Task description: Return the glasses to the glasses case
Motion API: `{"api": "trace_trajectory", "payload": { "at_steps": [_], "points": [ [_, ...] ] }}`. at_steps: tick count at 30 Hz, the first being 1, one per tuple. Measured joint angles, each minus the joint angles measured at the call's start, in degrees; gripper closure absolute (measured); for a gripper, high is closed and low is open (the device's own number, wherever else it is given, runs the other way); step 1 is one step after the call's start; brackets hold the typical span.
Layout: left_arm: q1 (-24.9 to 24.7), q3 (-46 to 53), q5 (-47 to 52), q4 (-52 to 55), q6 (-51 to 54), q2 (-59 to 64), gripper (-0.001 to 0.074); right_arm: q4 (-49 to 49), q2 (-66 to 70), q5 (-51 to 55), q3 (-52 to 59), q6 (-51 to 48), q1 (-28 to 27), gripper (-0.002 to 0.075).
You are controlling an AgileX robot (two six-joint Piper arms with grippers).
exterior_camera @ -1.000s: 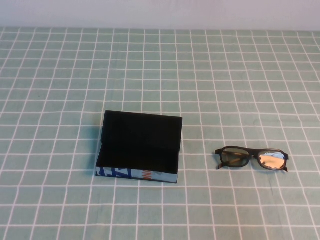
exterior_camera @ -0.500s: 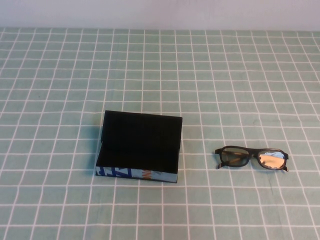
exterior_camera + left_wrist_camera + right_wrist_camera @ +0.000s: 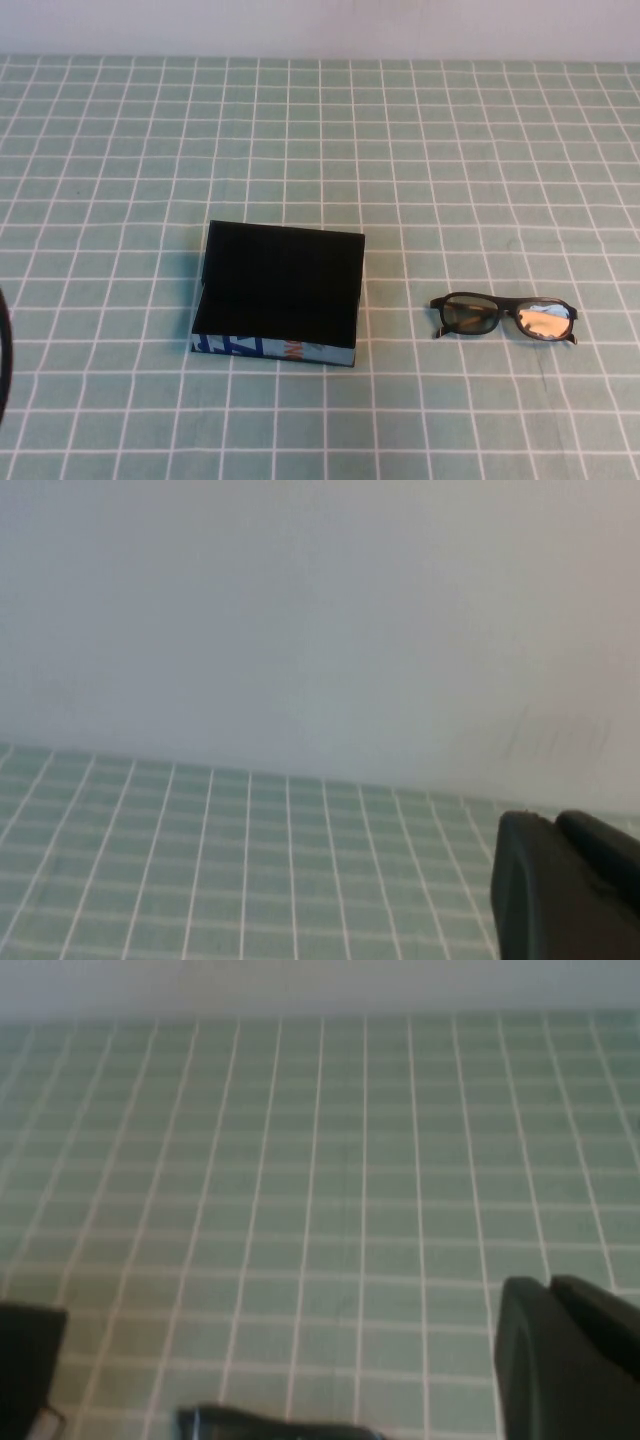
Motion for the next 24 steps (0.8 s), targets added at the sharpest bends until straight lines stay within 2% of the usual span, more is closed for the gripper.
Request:
{"api": "trace_trajectory", "payload": {
  "at_steps": [5,11,14,20,24],
  "points": [
    [0.0,0.0,8.0,0.0,0.0,3.9,0.0737,-6.1,12.8,9.5,-5.8,-6.0,4.9,0.0739],
    [0.0,0.0,15.1,-0.1,0.0,7.2,0.0737,-7.2,29.3,23.4,-19.9,-25.4,10.2,0.0739],
    [0.0,0.0,17.1,-0.2,0.0,7.7,0.0737,-5.4,35.8,28.1,-24.0,-31.6,11.3,0.0739],
    [0.0,0.0,18.6,-0.4,0.0,7.7,0.0737,4.2,44.6,29.8,-24.8,-44.2,11.6,0.0739],
    [0.0,0.0,18.8,-0.4,0.0,7.7,0.0737,5.9,47.8,29.8,-24.8,-48.2,11.6,0.0736]
  ]
}}
